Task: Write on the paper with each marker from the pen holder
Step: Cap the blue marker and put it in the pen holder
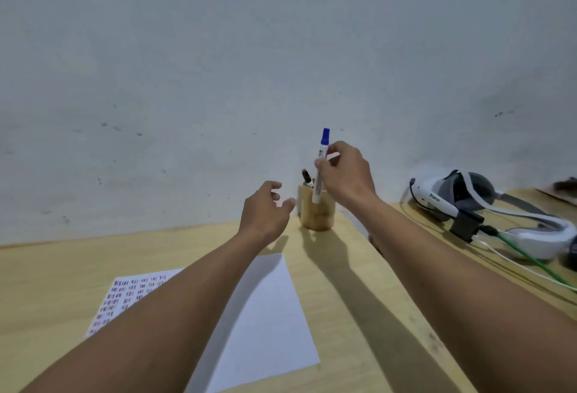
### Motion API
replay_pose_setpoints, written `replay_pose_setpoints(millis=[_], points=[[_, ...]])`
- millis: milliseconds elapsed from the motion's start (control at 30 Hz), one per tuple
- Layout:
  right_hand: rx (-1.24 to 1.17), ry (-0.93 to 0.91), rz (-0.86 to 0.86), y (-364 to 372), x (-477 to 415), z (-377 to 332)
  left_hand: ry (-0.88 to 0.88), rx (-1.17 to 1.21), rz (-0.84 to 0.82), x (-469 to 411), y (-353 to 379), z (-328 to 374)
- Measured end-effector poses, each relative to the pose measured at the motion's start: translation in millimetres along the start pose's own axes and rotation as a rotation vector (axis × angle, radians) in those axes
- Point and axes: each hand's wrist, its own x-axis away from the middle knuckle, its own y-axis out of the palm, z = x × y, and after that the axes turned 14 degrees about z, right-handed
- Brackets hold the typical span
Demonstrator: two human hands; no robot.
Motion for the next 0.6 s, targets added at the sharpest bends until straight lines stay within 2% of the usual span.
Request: replay_pose_setpoints(millis=[200, 600], points=[[0.069, -0.065, 0.081, 8.6, -48.9, 18.2, -0.033, -0.019, -0.130, -16.6, 57.9, -12.4], [0.197, 0.087, -0.108, 40.8, -54.9, 68.6, 0.001, 0.071, -0.089, -20.7, 101.5, -26.9]])
